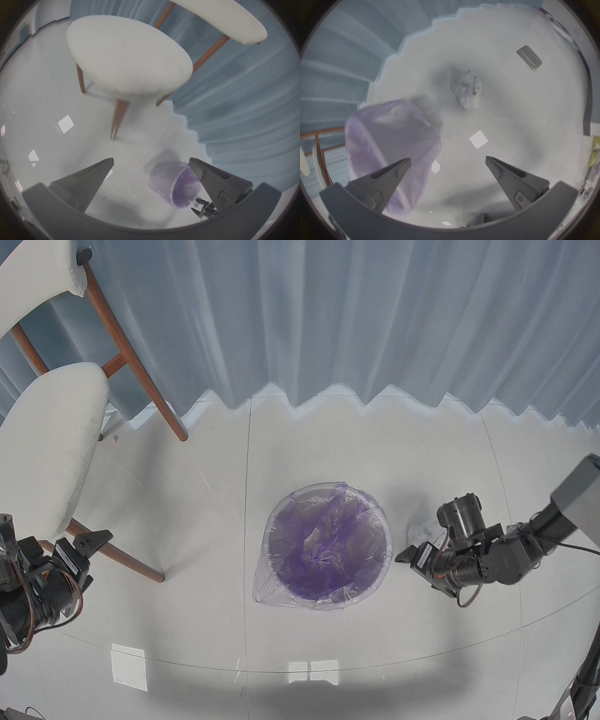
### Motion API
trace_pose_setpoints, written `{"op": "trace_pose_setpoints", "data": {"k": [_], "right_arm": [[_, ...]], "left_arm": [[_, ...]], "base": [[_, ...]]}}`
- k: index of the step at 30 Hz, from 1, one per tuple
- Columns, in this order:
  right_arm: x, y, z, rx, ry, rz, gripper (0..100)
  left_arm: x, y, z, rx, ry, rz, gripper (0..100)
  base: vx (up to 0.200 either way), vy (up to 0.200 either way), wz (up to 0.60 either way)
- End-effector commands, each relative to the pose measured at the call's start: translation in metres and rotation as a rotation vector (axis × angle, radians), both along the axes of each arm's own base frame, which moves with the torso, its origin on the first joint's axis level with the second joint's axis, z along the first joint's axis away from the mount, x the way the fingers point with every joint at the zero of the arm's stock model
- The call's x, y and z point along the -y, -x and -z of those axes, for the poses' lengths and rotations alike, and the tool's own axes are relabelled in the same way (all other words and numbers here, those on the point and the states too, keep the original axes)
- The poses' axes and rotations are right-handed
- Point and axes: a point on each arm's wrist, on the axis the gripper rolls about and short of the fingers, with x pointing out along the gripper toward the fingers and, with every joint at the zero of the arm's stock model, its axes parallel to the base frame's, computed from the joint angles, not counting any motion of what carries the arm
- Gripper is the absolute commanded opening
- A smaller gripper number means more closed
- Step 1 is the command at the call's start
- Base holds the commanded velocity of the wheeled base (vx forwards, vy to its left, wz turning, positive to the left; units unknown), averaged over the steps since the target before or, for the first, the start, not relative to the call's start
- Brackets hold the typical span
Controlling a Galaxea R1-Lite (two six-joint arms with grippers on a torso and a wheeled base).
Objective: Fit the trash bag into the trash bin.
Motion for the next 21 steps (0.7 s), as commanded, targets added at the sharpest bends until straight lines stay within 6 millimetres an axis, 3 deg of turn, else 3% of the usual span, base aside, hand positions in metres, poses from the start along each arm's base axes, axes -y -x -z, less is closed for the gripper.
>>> {"op": "trace_pose_setpoints", "data": {"k": [1, 4, 9, 12, 21], "right_arm": [[-0.006, 0.093, -0.045, 0.129, 0.072, -0.153, 100], [-0.007, 0.088, -0.050, 0.203, 0.061, -0.166, 100], [-0.008, 0.086, -0.042, 0.201, 0.106, -0.220, 100], [-0.016, 0.074, -0.033, 0.223, 0.089, -0.242, 100], [-0.028, 0.010, -0.005, 0.300, 0.197, -0.298, 100]], "left_arm": [[0.031, 0.018, 0.028, -0.068, -0.010, 0.228, 100], [0.036, 0.014, 0.030, -0.071, -0.010, 0.248, 100], [0.035, 0.010, 0.034, -0.085, -0.016, 0.235, 100], [0.033, 0.014, 0.036, -0.090, -0.009, 0.217, 100], [0.025, 0.021, 0.034, -0.059, -0.008, 0.183, 100]], "base": [[0.000, 0.000, 0.00], [0.000, 0.000, 0.00], [0.000, 0.000, 0.00], [0.000, 0.000, 0.00], [0.000, 0.000, 0.00]]}}
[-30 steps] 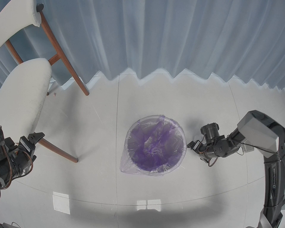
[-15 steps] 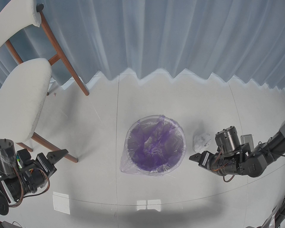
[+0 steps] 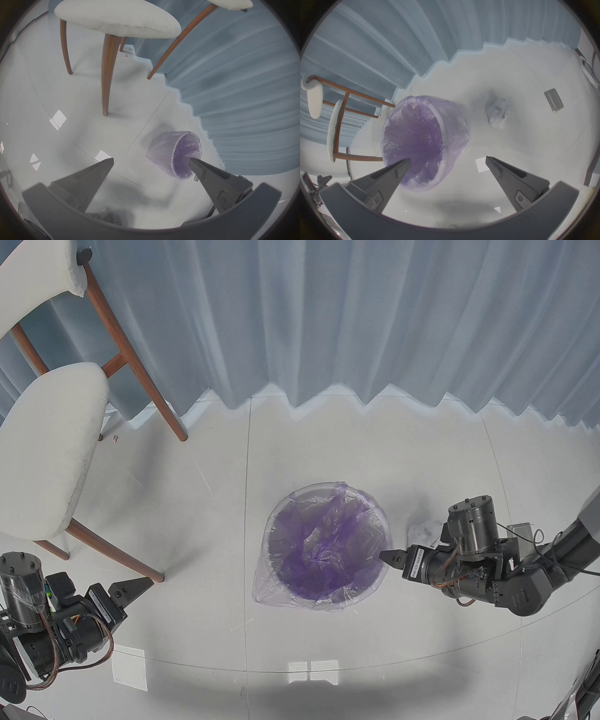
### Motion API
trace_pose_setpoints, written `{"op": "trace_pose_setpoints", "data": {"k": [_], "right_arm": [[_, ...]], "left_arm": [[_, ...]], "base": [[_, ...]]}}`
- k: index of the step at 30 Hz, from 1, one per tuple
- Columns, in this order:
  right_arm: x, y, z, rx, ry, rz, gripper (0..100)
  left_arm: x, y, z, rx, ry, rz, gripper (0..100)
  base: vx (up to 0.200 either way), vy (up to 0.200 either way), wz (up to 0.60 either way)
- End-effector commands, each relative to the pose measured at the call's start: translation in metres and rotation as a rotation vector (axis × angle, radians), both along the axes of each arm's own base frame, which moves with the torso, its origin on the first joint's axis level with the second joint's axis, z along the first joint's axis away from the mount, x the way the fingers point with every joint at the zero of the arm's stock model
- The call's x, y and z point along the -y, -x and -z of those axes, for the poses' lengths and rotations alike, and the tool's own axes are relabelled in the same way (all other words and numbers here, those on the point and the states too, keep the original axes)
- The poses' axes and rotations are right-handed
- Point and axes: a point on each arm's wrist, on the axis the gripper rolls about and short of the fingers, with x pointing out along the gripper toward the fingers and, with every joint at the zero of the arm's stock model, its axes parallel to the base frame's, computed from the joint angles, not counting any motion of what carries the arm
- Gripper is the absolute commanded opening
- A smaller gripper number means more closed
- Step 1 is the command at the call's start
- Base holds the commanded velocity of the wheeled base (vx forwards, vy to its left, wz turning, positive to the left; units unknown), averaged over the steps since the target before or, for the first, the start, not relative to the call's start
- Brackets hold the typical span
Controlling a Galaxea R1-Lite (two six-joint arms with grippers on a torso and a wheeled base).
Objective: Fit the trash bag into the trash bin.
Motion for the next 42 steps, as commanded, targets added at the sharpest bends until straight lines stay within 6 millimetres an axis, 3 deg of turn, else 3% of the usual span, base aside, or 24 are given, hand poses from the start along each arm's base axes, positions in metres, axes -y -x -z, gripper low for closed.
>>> {"op": "trace_pose_setpoints", "data": {"k": [1, 7, 20, 21, 27, 31, 35, 40, 42], "right_arm": [[-0.002, -0.047, 0.029, 0.006, 0.064, 0.009, 100], [-0.003, -0.081, 0.039, 0.032, 0.084, 0.002, 100], [-0.011, -0.096, 0.059, 0.024, 0.126, -0.036, 100], [-0.011, -0.096, 0.059, 0.025, 0.126, -0.036, 0], [-0.011, -0.097, 0.050, 0.018, 0.082, -0.006, 0], [-0.011, -0.096, 0.028, -0.014, -0.004, 0.061, 0], [-0.007, -0.087, -0.008, -0.099, -0.129, 0.174, 0], [-0.003, -0.069, -0.039, -0.170, -0.255, 0.281, 0], [-0.003, -0.068, -0.041, -0.175, -0.265, 0.289, 0]], "left_arm": [[-0.007, 0.005, -0.002, 0.025, 0.004, -0.036, 100], [-0.015, 0.014, 0.001, 0.035, 0.000, -0.078, 100], [-0.020, 0.020, 0.003, 0.038, -0.001, -0.107, 100], [-0.020, 0.020, 0.003, 0.037, -0.001, -0.107, 100], [-0.021, 0.020, 0.002, 0.048, -0.007, -0.105, 100], [-0.020, 0.023, 0.000, 0.066, -0.004, -0.099, 100], [-0.013, 0.021, -0.001, 0.060, -0.003, -0.037, 100], [0.008, 0.002, -0.008, 0.046, -0.005, 0.072, 100], [0.017, -0.003, -0.008, 0.034, -0.006, 0.118, 100]], "base": [[0.000, 0.000, 0.00], [0.000, 0.000, 0.00], [0.000, 0.000, 0.00], [0.000, 0.000, 0.00], [0.000, 0.000, 0.00], [0.000, 0.000, 0.00], [0.000, 0.000, 0.00], [0.000, 0.000, 0.00], [0.000, 0.000, 0.00]]}}
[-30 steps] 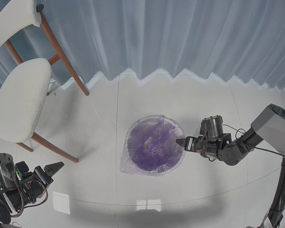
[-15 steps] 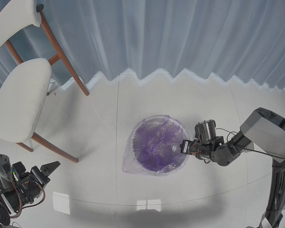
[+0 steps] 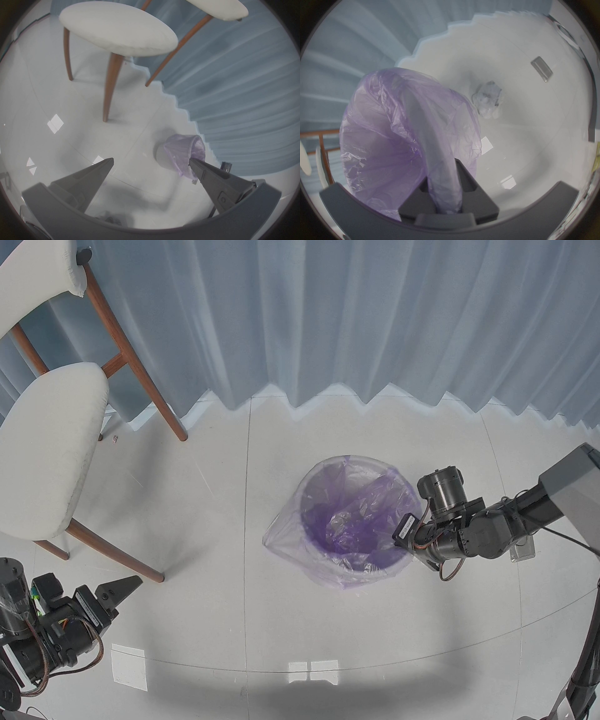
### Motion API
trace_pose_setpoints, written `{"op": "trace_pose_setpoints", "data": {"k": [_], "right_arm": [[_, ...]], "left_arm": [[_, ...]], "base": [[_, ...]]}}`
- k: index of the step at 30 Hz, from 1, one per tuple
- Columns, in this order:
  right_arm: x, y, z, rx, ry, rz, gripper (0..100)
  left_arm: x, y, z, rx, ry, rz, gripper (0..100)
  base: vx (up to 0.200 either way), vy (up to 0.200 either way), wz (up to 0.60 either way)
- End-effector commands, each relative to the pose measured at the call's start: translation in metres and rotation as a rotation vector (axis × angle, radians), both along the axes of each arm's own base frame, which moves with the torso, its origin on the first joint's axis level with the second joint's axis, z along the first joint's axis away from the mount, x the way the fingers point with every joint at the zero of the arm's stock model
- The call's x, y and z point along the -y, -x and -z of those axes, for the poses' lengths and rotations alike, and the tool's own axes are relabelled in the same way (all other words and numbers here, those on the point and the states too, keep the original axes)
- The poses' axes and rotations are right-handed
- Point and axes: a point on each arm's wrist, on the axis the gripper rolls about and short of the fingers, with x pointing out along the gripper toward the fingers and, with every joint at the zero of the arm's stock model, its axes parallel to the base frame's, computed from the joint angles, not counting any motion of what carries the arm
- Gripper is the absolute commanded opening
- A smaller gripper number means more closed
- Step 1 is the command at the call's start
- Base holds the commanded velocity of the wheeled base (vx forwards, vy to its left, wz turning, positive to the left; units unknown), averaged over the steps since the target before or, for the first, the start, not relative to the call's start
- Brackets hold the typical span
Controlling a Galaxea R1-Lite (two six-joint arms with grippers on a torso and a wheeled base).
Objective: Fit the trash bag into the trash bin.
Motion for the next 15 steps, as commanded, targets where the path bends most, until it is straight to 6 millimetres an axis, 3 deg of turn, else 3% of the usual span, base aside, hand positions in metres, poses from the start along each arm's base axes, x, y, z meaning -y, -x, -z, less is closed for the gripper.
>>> {"op": "trace_pose_setpoints", "data": {"k": [1, 5, 8, 10, 14, 15], "right_arm": [[-0.001, 0.023, -0.053, 0.036, -0.115, 0.054, 0], [-0.008, 0.034, -0.060, 0.013, -0.135, 0.053, 0], [-0.022, 0.057, -0.067, -0.013, -0.157, 0.022, 0], [-0.025, 0.064, -0.069, -0.018, -0.170, 0.017, 0], [-0.027, 0.072, -0.074, -0.009, -0.178, 0.007, 0], [-0.027, 0.073, -0.075, -0.007, -0.182, 0.009, 0]], "left_arm": [[0.031, -0.021, -0.002, -0.045, -0.015, 0.153, 100], [0.054, -0.028, 0.003, -0.084, -0.034, 0.254, 100], [0.086, -0.044, -0.001, -0.025, 0.006, 0.337, 100], [0.096, -0.049, 0.000, -0.001, 0.019, 0.361, 100], [0.114, -0.060, 0.017, -0.008, 0.019, 0.399, 100], [0.120, -0.067, 0.030, -0.036, 0.006, 0.401, 100]], "base": [[0.000, 0.000, 0.00], [0.000, 0.000, 0.00], [0.000, 0.000, 0.00], [0.000, 0.000, 0.00], [0.000, 0.000, 0.00], [0.000, 0.000, 0.00]]}}
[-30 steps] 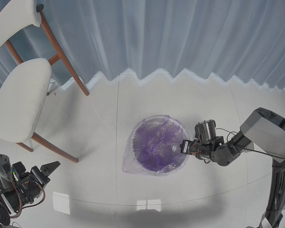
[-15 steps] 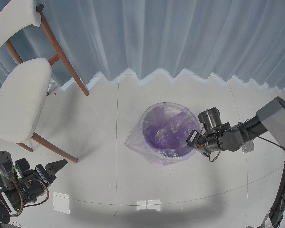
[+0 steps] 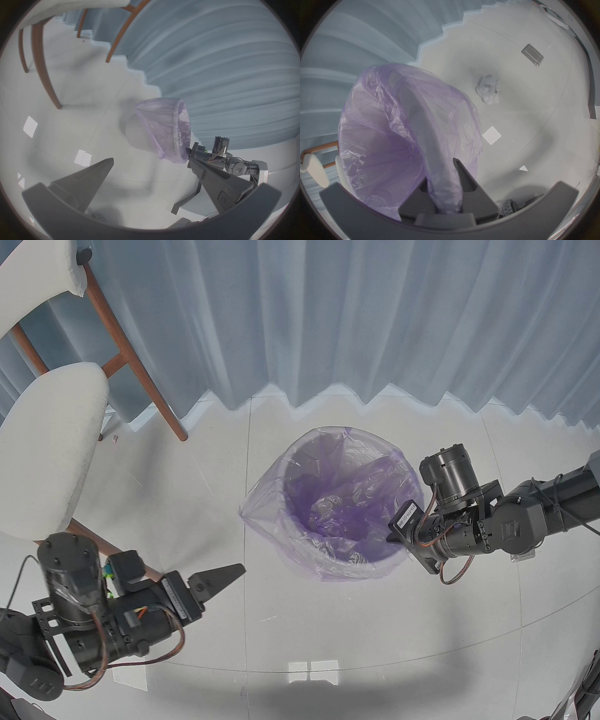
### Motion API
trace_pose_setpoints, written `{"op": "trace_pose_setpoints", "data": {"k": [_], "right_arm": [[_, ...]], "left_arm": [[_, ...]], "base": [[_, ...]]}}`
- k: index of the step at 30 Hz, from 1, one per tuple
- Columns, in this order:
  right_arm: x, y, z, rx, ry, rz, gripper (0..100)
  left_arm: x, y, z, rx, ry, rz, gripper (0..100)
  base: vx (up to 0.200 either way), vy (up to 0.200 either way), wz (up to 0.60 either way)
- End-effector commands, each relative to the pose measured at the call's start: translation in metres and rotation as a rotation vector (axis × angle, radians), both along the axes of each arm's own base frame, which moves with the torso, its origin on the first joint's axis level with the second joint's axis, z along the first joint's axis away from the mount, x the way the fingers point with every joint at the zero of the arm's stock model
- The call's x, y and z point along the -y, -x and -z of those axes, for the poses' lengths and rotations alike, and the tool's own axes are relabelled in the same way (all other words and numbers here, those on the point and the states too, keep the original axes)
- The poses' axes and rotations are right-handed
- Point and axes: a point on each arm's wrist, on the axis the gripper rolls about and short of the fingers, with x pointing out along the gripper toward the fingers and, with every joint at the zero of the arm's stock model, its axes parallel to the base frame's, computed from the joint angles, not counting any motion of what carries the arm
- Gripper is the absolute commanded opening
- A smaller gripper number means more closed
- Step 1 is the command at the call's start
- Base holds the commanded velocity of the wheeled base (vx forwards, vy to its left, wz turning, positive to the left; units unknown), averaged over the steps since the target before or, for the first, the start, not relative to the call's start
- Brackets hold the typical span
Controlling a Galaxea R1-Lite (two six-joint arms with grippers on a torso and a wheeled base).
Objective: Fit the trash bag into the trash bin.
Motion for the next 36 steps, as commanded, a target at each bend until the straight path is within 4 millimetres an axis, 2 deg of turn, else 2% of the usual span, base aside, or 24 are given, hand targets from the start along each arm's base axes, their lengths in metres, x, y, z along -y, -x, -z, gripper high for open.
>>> {"op": "trace_pose_setpoints", "data": {"k": [1, 9, 16, 22, 26, 32, 36], "right_arm": [[-0.004, 0.022, -0.020, 0.030, -0.039, -0.025, 0], [0.002, 0.035, -0.035, 0.060, -0.059, -0.030, 0], [-0.001, 0.045, -0.029, 0.040, -0.048, -0.055, 0], [-0.001, 0.048, -0.028, 0.035, -0.044, -0.062, 0], [-0.002, 0.047, -0.029, 0.039, -0.046, -0.064, 0], [-0.006, 0.051, -0.031, 0.044, -0.050, -0.083, 0], [-0.006, 0.051, -0.036, 0.057, -0.060, -0.082, 0]], "left_arm": [[0.039, -0.026, 0.045, -0.095, -0.064, 0.068, 100], [0.055, -0.035, 0.052, -0.068, 0.002, 0.078, 100], [0.066, -0.043, 0.054, -0.061, 0.008, 0.082, 100], [0.069, -0.041, 0.044, 0.001, 0.068, 0.095, 100], [0.069, -0.037, 0.049, -0.011, 0.058, 0.102, 100], [0.068, -0.042, 0.055, -0.027, 0.044, 0.082, 100], [0.065, -0.050, 0.067, -0.054, 0.011, 0.033, 100]], "base": [[0.000, 0.000, 0.00], [0.000, 0.000, 0.00], [0.000, 0.000, 0.00], [0.000, 0.000, 0.00], [0.000, 0.000, 0.00], [0.000, 0.000, 0.00], [0.000, 0.000, 0.00]]}}
